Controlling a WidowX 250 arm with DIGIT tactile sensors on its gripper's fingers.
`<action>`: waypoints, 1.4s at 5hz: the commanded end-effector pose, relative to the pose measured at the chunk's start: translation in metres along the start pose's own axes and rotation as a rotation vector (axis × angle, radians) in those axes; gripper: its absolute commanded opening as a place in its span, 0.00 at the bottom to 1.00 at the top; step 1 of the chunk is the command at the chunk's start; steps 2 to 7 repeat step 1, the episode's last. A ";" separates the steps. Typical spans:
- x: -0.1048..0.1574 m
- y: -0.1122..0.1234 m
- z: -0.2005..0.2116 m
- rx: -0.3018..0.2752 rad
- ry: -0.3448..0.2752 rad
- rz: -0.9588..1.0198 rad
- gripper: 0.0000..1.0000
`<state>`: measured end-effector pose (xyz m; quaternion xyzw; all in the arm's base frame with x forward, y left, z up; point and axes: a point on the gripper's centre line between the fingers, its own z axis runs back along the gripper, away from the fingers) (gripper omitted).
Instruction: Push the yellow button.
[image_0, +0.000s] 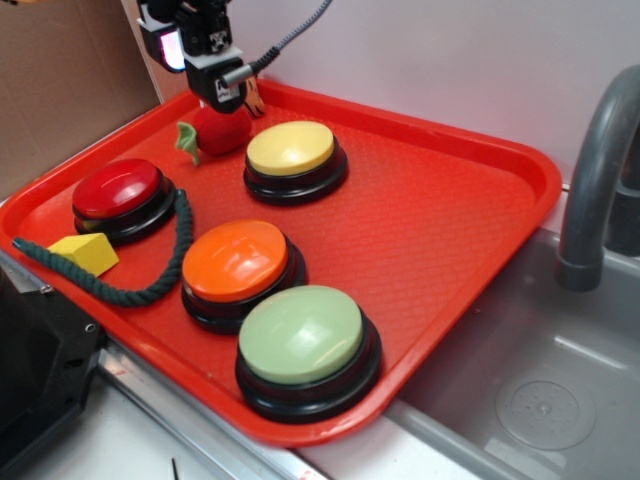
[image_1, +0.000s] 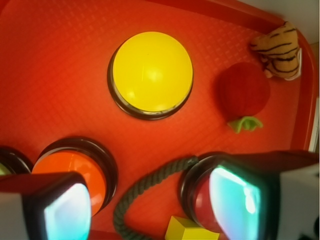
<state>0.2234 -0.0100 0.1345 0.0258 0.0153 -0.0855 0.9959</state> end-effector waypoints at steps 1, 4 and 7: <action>0.003 -0.001 0.003 0.028 -0.052 0.018 1.00; 0.003 -0.001 0.003 0.028 -0.052 0.018 1.00; 0.003 -0.001 0.003 0.028 -0.052 0.018 1.00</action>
